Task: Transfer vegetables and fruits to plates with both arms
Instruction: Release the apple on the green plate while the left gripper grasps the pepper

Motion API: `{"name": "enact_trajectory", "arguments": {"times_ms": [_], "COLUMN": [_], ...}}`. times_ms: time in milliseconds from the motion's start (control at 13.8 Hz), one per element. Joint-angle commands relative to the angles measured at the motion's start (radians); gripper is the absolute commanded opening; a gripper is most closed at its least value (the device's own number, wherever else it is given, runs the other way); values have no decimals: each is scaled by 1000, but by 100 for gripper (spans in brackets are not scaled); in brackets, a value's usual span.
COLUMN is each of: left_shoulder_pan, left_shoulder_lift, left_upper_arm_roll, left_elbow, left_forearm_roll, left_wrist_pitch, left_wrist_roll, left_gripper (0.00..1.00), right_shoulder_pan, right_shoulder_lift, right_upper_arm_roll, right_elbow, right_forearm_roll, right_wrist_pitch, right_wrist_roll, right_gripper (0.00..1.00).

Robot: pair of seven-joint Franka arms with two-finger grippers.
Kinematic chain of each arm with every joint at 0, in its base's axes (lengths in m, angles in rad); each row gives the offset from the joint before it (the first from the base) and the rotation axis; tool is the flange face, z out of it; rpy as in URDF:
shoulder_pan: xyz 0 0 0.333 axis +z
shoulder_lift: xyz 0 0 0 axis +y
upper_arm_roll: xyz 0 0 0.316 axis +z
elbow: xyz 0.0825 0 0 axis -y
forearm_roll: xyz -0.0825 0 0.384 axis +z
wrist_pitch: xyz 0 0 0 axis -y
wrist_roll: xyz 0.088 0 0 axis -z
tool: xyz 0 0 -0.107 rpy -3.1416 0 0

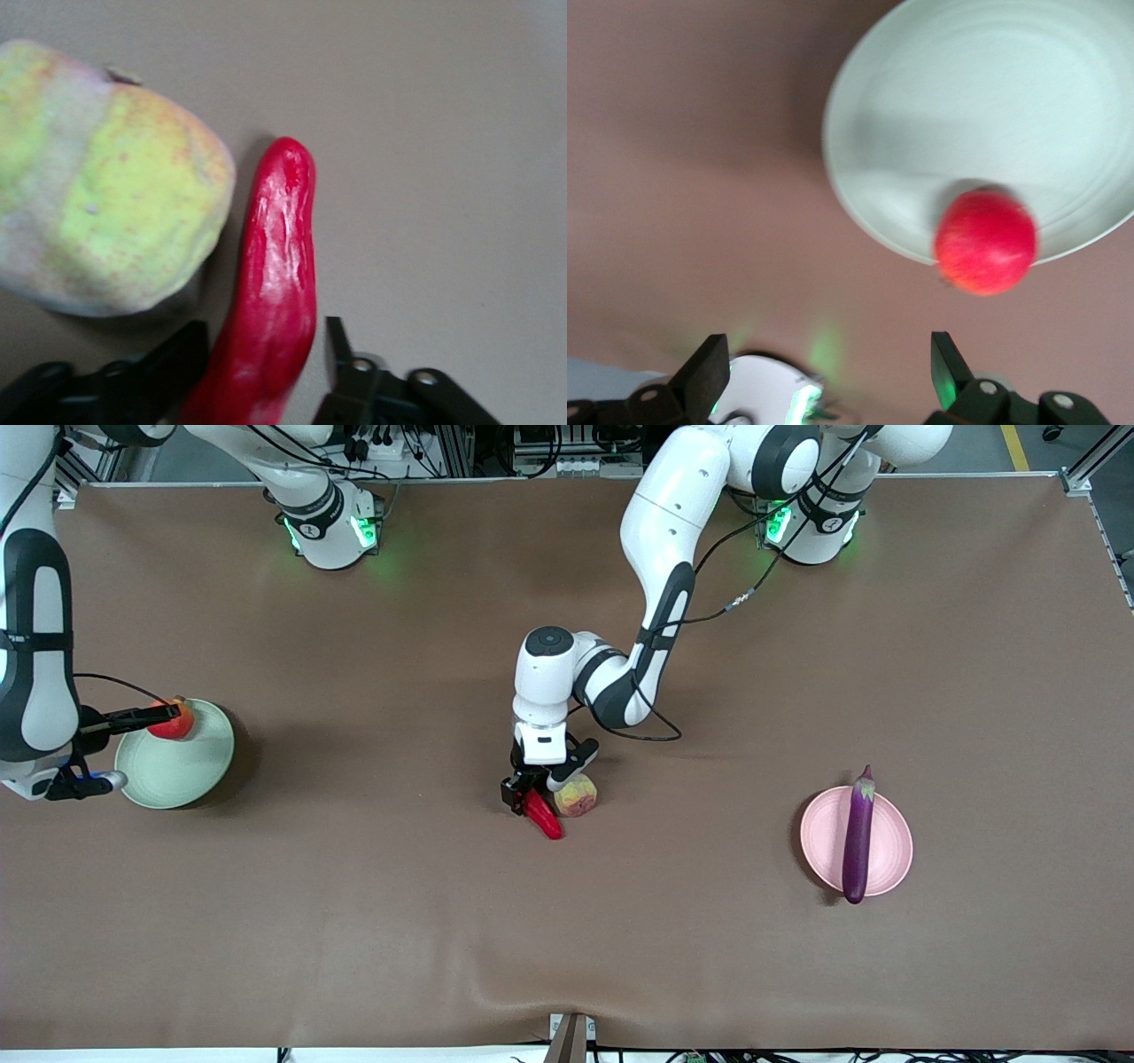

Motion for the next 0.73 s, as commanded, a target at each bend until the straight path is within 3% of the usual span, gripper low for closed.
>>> {"name": "enact_trajectory", "arguments": {"times_ms": [0,363,653], "left_shoulder_pan": [-17,6,116], "left_shoulder_lift": [-21,-183,-291], "left_upper_arm_roll": [19,18,-21], "left_elbow": [3,3,2], "left_forearm_roll": [44,33,22], "left_wrist_pitch": [-20,-219,-396], "left_wrist_roll": [-33,-28,76], "left_gripper": [0,0,0], "right_shoulder_pan": [40,117,224], "right_shoulder_lift": [-1,-4,-21], "right_upper_arm_roll": [-4,-1,-1], "right_elbow": [82,190,196], "right_forearm_roll": [50,197,399], "right_wrist_pitch": [-121,-276,-278], "right_wrist_roll": [134,396,723], "right_gripper": [100,100,100]}}
